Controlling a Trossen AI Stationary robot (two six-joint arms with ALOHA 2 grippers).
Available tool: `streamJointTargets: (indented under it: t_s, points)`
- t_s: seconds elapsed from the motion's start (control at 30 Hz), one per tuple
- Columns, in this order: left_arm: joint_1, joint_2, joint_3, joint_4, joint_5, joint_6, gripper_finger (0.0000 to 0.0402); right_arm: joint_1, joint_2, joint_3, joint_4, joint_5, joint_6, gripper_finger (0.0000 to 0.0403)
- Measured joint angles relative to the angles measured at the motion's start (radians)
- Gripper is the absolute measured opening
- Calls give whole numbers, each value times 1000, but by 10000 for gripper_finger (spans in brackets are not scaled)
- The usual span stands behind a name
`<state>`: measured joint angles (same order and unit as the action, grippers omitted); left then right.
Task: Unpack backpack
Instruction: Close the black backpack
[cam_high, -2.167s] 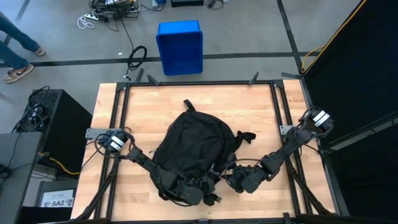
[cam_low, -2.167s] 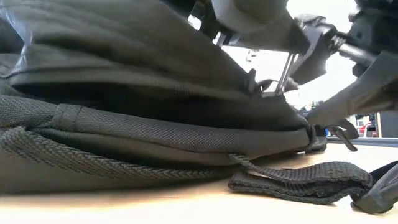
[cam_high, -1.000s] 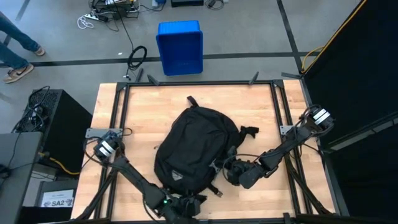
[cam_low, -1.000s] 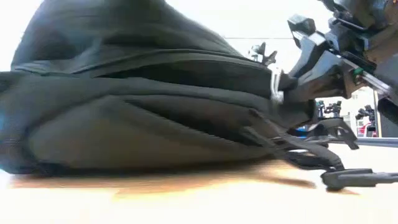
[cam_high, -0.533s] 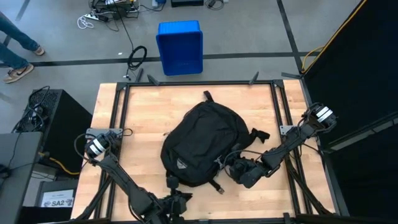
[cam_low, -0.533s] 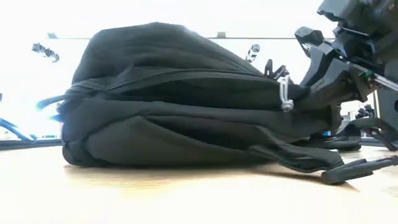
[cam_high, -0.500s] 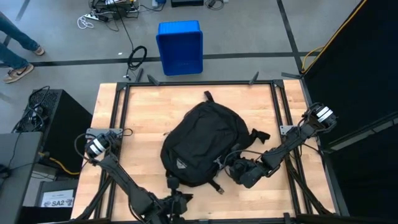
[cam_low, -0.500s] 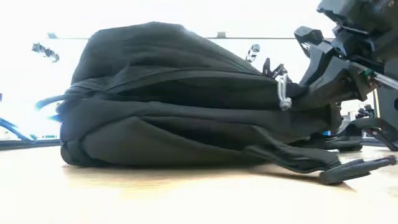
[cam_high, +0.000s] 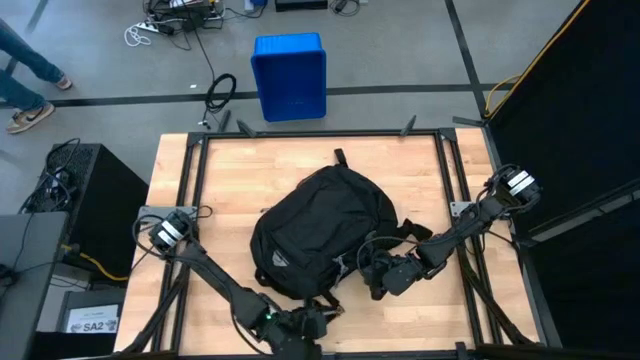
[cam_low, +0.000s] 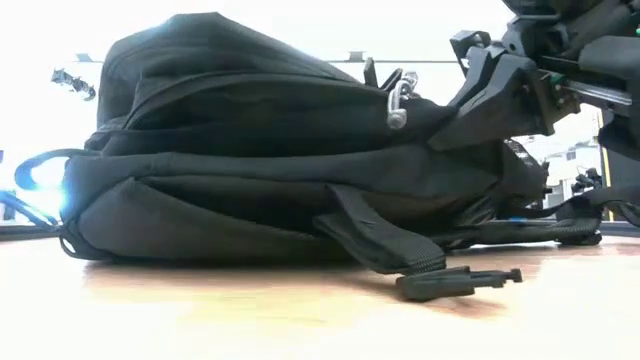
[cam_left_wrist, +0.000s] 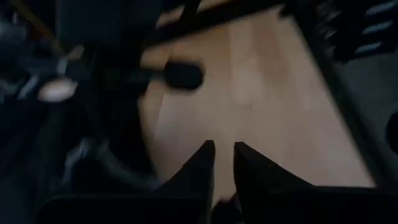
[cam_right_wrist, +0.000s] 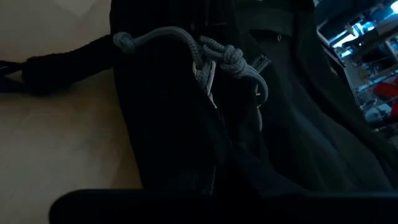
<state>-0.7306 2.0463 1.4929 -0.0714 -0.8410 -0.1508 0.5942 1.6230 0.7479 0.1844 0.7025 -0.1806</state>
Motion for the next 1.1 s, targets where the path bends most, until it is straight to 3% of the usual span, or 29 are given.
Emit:
streamJointTargets:
  t_s: [0.17, 0.3, 0.43, 0.83, 1.1]
  points:
    - [-11, 17, 1, 114, -92, 229, 70, -20, 0, 0, 4, -16, 1, 0]
    - [-38, 24, 1, 100, -247, 325, 73, -21, 0, 0, 8, -17, 4, 0]
    - [-69, 66, 2, 129, -339, 392, 73, -21, 0, 0, 16, -18, 4, 0]
    - [-59, 126, 1, 164, -330, 326, 82, -21, 0, 0, 35, -19, 7, 0]
    - [-35, 126, 1, 154, -300, 236, 170, -21, 0, 0, 41, -22, 6, 0]
